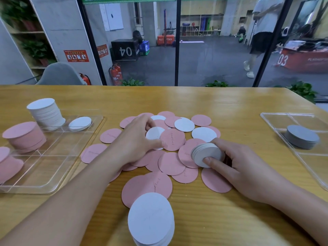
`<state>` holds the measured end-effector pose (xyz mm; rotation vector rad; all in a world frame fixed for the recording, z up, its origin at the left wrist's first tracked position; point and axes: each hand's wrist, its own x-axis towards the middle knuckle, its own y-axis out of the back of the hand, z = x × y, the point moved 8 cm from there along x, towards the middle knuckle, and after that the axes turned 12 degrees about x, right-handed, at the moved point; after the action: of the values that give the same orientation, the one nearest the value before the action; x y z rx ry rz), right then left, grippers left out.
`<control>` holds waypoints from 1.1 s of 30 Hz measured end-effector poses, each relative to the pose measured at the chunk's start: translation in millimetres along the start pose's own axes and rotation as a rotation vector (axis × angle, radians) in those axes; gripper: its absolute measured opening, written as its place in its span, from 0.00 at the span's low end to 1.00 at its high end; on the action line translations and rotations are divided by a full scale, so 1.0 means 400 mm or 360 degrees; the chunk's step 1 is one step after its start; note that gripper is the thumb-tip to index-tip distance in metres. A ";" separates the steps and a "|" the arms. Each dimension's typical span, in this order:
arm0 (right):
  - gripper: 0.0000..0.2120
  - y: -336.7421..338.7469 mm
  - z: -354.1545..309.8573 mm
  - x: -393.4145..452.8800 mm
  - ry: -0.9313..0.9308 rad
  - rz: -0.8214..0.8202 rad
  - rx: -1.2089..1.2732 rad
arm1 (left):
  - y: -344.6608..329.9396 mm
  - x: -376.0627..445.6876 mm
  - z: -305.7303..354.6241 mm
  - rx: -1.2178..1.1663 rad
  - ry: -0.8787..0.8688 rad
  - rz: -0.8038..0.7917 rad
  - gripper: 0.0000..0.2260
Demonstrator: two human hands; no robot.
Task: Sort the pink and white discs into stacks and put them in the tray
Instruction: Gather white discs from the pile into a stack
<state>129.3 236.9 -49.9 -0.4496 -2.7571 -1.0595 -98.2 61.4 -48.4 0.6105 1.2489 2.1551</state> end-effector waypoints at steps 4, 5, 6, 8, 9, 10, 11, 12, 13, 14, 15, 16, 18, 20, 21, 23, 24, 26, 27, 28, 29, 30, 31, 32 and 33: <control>0.15 0.000 -0.002 -0.001 0.0001 -0.0009 0.0007 | 0.035 0.006 -0.021 -0.0259 0.0102 0.0150 0.12; 0.14 0.000 -0.002 -0.001 0.0000 -0.0012 0.0007 | 0.046 0.006 -0.027 -0.0336 0.0119 0.0189 0.10; 0.14 0.000 -0.002 -0.001 0.0000 -0.0011 0.0011 | 0.058 0.004 -0.029 -0.0389 0.0132 0.0238 0.07; 0.14 0.001 -0.002 0.000 0.0004 -0.0007 0.0019 | 0.080 0.002 -0.036 -0.0385 0.0147 0.0353 0.02; 0.14 0.001 -0.002 0.000 0.0011 -0.0005 0.0018 | 0.085 0.000 -0.036 -0.0391 0.0139 0.0386 0.03; 0.14 0.001 -0.003 0.001 0.0019 -0.0003 0.0014 | 0.085 -0.002 -0.030 -0.0440 0.0115 0.0388 0.04; 0.14 0.001 -0.003 0.001 0.0023 -0.0003 0.0011 | 0.079 -0.003 -0.021 -0.0513 0.0083 0.0361 0.05; 0.14 0.001 -0.002 0.001 0.0026 -0.0002 0.0011 | 0.071 -0.006 -0.007 -0.0582 0.0038 0.0313 0.06; 0.14 0.000 -0.002 0.001 0.0026 -0.0002 0.0017 | 0.060 -0.009 0.010 -0.0635 -0.0015 0.0259 0.06; 0.13 0.001 -0.003 0.001 0.0026 -0.0003 0.0029 | 0.049 -0.013 0.028 -0.0688 -0.0065 0.0202 0.06; 0.13 0.000 -0.003 0.000 0.0028 -0.0003 0.0044 | 0.037 -0.018 0.048 -0.0741 -0.0113 0.0141 0.06; 0.12 0.001 -0.005 -0.001 0.0031 -0.0002 0.0057 | 0.024 -0.023 0.068 -0.0774 -0.0170 0.0080 0.05; 0.10 0.002 -0.009 -0.003 0.0035 0.0006 0.0058 | 0.001 -0.035 0.108 -0.0776 -0.0310 -0.0025 0.04; 0.07 0.004 -0.011 -0.002 0.0031 0.0035 0.0044 | -0.017 -0.049 0.145 -0.0748 -0.0453 -0.0122 0.03; 0.06 0.008 -0.012 -0.003 0.0028 0.0061 0.0040 | -0.022 -0.055 0.158 -0.0733 -0.0510 -0.0154 0.03; 0.04 0.014 -0.011 0.000 0.0020 0.0114 0.0052 | -0.027 -0.063 0.174 -0.0756 -0.0581 -0.0194 0.03; 0.04 0.016 -0.010 0.000 0.0012 0.0131 0.0064 | -0.029 -0.065 0.177 -0.0774 -0.0607 -0.0212 0.03; 0.07 0.014 -0.009 0.001 0.0000 0.0143 0.0071 | -0.033 -0.069 0.183 -0.0792 -0.0655 -0.0238 0.03; 0.09 0.013 -0.008 0.001 0.0003 0.0149 0.0058 | -0.036 -0.071 0.186 -0.0794 -0.0675 -0.0252 0.03; 0.11 0.013 -0.009 0.001 0.0011 0.0163 0.0041 | -0.039 -0.072 0.187 -0.0791 -0.0694 -0.0269 0.02; 0.12 0.014 -0.009 0.001 0.0020 0.0177 0.0026 | -0.043 -0.073 0.189 -0.0784 -0.0712 -0.0287 0.03; 0.13 0.014 -0.010 0.002 0.0029 0.0182 0.0016 | -0.047 -0.073 0.190 -0.0781 -0.0724 -0.0306 0.03; 0.13 0.013 -0.009 0.003 0.0037 0.0172 0.0005 | -0.051 -0.073 0.191 -0.0782 -0.0732 -0.0317 0.03; 0.12 0.011 -0.007 0.005 0.0040 0.0150 -0.0014 | -0.056 -0.072 0.191 -0.0782 -0.0741 -0.0318 0.04; 0.09 0.007 -0.005 0.007 0.0040 0.0120 -0.0043 | -0.059 -0.072 0.192 -0.0770 -0.0754 -0.0312 0.05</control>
<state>127.7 238.3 -46.0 -0.5360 -2.6844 -1.0777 -22.4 99.3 -36.9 0.6965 0.4896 1.8964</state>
